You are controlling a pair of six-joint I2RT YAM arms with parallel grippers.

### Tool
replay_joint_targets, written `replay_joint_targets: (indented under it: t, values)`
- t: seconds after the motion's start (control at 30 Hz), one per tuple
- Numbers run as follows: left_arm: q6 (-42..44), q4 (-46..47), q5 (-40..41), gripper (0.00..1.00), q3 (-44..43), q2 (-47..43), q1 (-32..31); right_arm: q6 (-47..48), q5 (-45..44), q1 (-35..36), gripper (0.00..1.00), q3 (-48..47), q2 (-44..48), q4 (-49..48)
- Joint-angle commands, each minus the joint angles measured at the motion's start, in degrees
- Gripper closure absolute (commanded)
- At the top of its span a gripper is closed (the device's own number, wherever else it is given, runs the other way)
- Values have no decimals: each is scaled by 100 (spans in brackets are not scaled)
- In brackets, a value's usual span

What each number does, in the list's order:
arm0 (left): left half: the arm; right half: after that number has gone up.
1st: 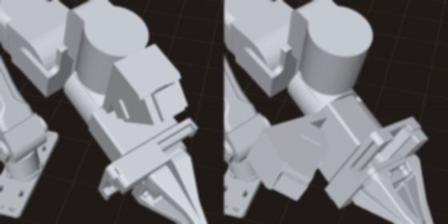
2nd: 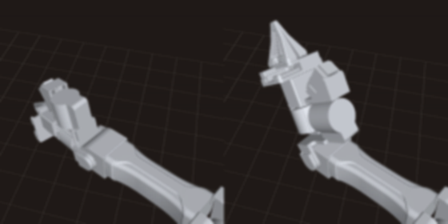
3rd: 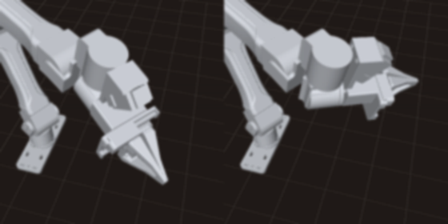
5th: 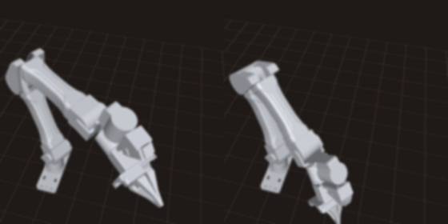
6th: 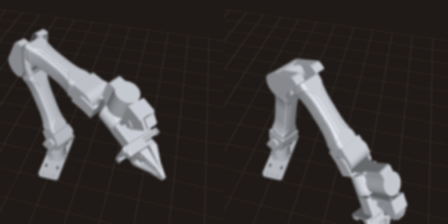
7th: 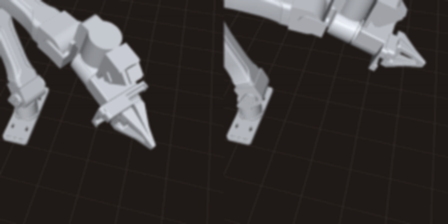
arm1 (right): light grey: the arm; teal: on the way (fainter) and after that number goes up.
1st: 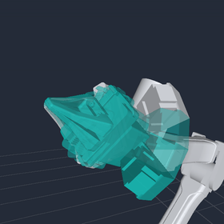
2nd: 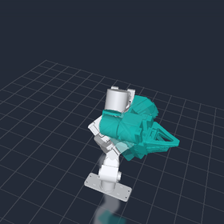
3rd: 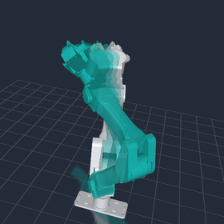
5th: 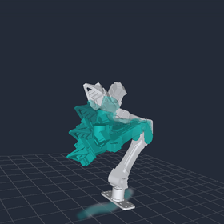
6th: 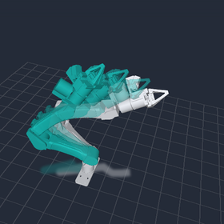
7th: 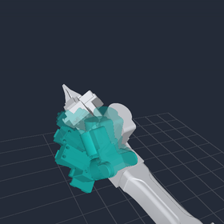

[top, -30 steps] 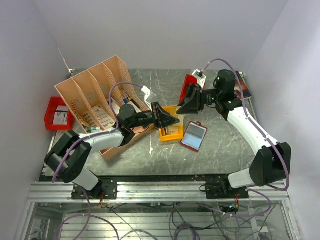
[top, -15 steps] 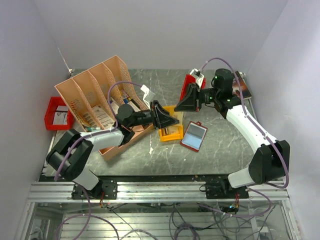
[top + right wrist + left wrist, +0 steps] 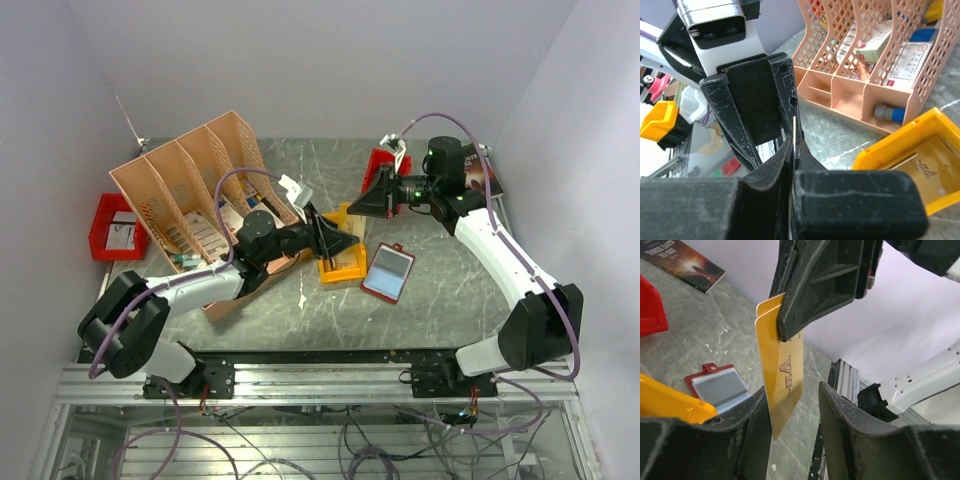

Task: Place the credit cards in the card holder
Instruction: Pick up the credit card from the storage box.

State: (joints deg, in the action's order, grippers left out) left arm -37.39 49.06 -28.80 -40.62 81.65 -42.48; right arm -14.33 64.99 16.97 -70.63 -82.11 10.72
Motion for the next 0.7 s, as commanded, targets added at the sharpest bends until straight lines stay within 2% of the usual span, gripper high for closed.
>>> replay_joint_targets:
  t: [0.0, 0.17, 0.4, 0.67]
  values:
    - [260, -241, 284, 52, -316, 22, -94, 71, -565, 6, 100, 1, 134, 51]
    - [153, -64, 299, 57, -356, 82, -109, 185, -780, 45, 100, 19, 159, 175]
    - [-51, 224, 229, 55, -480, 293, -126, 156, -690, 78, 100, 46, 160, 135]
    - [-58, 64, 435, 52, -524, 440, -71, 42, -504, 87, 100, 56, 175, 29]
